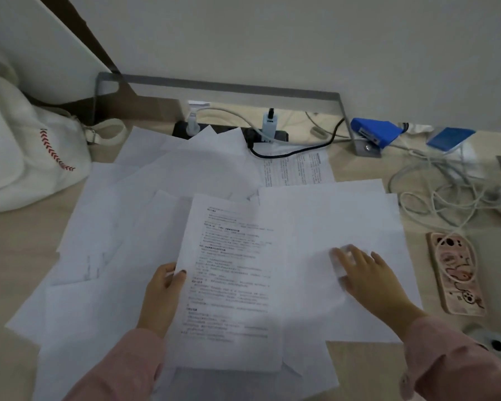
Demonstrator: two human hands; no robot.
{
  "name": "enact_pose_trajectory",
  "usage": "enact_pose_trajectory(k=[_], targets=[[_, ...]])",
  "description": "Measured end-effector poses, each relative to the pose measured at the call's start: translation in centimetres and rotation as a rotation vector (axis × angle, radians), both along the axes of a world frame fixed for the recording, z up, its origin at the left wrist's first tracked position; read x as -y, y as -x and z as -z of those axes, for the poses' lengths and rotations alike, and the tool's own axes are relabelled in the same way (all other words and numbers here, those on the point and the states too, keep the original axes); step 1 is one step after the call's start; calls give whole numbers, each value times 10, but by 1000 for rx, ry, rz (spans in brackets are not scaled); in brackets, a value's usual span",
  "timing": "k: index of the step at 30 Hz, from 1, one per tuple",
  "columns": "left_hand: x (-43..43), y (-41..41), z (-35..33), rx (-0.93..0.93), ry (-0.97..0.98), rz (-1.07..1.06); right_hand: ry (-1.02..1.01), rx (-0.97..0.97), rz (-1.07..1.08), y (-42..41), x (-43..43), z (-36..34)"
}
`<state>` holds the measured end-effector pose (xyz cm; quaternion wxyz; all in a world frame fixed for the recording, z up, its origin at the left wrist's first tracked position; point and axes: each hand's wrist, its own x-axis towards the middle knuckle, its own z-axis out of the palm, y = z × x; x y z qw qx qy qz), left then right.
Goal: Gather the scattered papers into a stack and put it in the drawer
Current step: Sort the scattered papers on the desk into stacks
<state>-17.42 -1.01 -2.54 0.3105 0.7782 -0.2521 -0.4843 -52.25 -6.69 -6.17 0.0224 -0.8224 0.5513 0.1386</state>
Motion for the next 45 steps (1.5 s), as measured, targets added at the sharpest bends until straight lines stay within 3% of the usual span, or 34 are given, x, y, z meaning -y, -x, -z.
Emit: enact_pose_trajectory(k=[4,8,12,16,20,23,28,35,45], targets=[[-8,-1,-8,-7,8,-134,103,116,44,3,7,-3],[-12,-10,-13,-3,15,-202,103,365,452,-5,18,-23],[-11,-14,-17,11,35,-194,-53,869,669,-18,21,-63],[-12,-10,-18,2,46,-129,-234,1181,706,-31,13,-105],[-13,-9,-14,-5,31,-65,-589,1622,792,-35,0,-134],[-15,-11,-11,-33,24,-44,-690,1765,816,-30,-9,-132],[-20,-13,-11,-92,20,-1,-706,1741,952,-35,-34,-105],[-24,-12,-9,-187,-30,50,-425,1186,1131,-68,-52,-43],[-25,-3,5,-238,-52,89,-480,1016,985,-123,-58,-15]])
